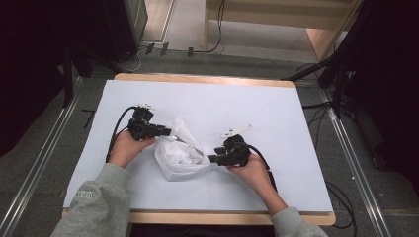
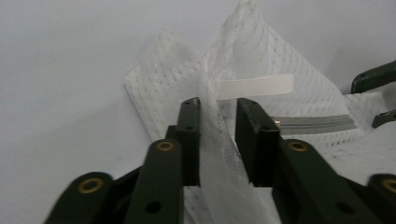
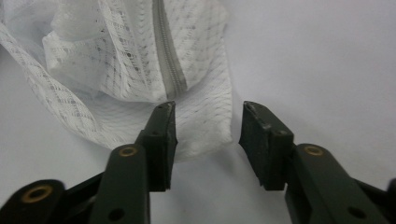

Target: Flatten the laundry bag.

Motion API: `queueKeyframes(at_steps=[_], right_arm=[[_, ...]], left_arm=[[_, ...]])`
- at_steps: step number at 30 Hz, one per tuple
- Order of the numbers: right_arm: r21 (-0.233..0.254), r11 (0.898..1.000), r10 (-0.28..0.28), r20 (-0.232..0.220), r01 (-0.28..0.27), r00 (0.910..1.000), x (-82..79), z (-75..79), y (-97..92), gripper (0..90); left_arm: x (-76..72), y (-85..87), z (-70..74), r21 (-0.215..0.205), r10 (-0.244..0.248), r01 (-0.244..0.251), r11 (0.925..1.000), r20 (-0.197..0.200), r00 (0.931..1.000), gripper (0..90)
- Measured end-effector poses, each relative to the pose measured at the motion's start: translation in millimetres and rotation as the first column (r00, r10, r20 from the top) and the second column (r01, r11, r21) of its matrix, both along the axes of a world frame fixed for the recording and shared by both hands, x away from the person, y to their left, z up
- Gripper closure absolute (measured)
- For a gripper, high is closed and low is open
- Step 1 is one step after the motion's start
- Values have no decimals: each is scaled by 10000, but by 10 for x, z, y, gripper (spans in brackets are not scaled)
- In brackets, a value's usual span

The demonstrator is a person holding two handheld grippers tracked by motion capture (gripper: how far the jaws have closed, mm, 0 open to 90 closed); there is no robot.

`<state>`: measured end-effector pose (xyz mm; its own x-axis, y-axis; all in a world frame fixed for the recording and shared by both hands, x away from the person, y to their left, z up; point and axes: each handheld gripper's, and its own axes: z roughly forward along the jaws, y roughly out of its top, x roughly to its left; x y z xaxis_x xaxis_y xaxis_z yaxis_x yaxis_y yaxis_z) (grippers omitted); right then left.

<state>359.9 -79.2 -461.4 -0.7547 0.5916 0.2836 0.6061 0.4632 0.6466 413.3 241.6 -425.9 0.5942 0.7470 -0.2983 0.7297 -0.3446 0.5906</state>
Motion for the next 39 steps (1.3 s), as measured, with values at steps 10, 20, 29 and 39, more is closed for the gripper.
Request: queueKeyframes(at_steps=[10,20,29,39], right_arm=[[-598,9979,268,67,-264,9996,13,-54,57,896],[-497,9965,-632,751,670,9952,100,131,-205,897],[-81,9800,-1964,1244,1990,9726,222,270,-606,898],[283,9648,-2584,2899,2616,9215,87,578,-809,899]], left_arm=[[-19,55,27,-167,-261,257,9995,-232,9994,900],[-61,234,165,-697,446,-410,9967,517,9977,900],[-108,420,280,-1485,1332,-1152,9822,1170,9842,900],[-337,339,394,-1811,1053,-751,9806,1633,9809,900]])
